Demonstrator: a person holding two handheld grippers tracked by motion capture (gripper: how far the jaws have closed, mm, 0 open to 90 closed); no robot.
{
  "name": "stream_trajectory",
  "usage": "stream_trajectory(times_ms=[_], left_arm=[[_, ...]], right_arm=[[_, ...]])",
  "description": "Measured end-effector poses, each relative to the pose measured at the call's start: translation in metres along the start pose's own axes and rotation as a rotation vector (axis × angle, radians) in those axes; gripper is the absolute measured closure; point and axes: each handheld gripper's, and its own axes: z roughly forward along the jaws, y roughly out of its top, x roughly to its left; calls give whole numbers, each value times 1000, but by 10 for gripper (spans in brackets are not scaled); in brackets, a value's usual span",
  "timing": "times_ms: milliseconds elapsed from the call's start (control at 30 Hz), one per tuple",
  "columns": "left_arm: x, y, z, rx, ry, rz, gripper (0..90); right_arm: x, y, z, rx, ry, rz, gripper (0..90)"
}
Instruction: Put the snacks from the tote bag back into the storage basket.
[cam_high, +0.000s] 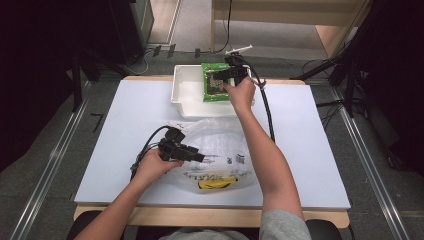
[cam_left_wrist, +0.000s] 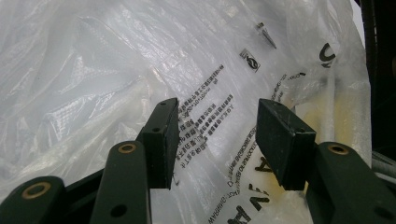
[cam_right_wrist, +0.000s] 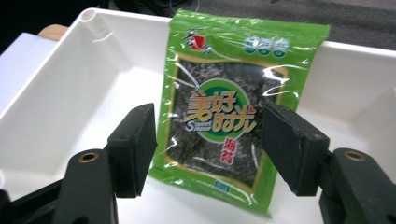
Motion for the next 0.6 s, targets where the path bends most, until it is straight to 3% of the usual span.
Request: stream_trajectory(times_ms=[267, 600], left_arm=[[-1, 1, 0, -5, 0, 0, 503], [-1, 1, 1, -3, 1, 4, 502]], right_arm=[[5, -9, -11, -2, 63, -10, 372], [10, -24, -24, -4, 96, -43, 377]])
